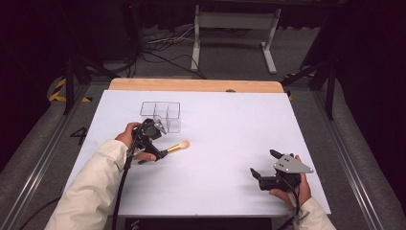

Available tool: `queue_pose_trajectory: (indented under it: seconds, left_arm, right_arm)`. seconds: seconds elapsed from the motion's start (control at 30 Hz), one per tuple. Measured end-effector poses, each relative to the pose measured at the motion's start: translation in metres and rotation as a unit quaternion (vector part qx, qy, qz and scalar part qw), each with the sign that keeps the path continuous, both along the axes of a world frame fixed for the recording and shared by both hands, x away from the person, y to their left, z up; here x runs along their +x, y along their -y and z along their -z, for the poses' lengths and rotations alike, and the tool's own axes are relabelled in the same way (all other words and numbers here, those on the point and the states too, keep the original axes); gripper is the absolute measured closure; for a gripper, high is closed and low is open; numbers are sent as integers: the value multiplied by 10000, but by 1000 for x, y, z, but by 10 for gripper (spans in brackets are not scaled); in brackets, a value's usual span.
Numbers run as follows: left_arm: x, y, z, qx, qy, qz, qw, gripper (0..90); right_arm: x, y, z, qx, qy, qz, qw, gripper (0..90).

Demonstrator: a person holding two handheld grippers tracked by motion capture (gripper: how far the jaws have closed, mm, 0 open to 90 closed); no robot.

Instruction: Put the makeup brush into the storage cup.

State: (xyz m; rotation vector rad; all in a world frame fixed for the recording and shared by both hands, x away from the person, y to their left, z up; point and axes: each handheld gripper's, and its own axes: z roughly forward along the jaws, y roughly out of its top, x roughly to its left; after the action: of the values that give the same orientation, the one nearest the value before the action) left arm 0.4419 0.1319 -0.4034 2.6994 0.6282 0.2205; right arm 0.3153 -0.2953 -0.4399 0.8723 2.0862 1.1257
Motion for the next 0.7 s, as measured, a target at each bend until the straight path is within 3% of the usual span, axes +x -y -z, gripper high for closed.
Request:
queue_pose_trajectory:
  seconds: [0.27, 0.33, 0.4, 0.47, 0.7]
  left_arm:
    - [12, 26, 8, 366, -325, 254, 9985, 242]
    - [14, 32, 10, 550, -317, 245, 9977, 346]
    - [16, 36, 13, 609, -386, 190, 9972, 461]
    - [16, 38, 15, 705, -322, 180, 9968, 560]
    - [22, 45, 18, 935, -591, 245, 9936, 684]
  right_arm:
    - [0, -1, 1, -30, -48, -46, 10000, 67]
    - [1, -1, 2, -24, -65, -37, 10000, 67]
    - [1, -1, 2, -28, -78, -48, 10000, 67]
    - [1, -1, 2, -27, -83, -51, 9999, 67]
    - [2, 0, 1, -8, -88, -63, 9999, 70]
